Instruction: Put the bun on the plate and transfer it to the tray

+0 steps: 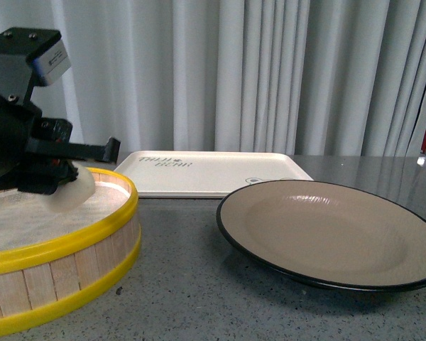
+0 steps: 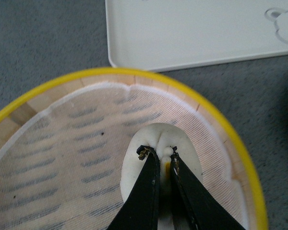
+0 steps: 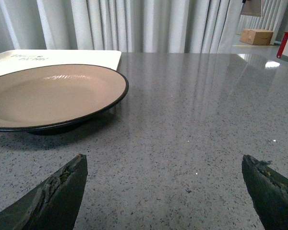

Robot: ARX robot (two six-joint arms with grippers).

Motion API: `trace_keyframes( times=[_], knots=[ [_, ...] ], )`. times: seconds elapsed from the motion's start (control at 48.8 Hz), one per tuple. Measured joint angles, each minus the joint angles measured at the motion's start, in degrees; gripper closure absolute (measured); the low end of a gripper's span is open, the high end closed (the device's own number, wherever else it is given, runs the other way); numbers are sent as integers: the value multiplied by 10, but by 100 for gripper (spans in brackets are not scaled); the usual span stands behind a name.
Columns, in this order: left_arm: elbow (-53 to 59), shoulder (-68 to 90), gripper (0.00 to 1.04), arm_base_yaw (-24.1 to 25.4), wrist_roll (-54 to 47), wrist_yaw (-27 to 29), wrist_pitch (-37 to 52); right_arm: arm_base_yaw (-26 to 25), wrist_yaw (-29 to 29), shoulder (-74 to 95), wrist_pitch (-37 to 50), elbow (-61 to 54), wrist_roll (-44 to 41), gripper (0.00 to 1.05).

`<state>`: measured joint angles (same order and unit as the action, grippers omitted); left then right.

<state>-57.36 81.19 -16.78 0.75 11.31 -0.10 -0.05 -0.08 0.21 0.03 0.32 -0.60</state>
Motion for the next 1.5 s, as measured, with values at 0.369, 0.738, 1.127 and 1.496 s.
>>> trace_keyframes(
  times=[0.369, 0.738, 1.127, 1.496],
  knots=[
    [-58, 87, 101, -83, -22, -144, 170, 0, 0, 0, 0, 0, 0, 8],
    [-180, 199, 101, -125, -92, -291, 80, 0, 0, 0, 0, 0, 0, 8],
    [-246, 277, 101, -137, -127, -254, -26, 0, 0, 0, 0, 0, 0, 8],
    [-263, 285, 85, -140, -112, -247, -42, 0, 0, 0, 0, 0, 0, 8]
  ],
)
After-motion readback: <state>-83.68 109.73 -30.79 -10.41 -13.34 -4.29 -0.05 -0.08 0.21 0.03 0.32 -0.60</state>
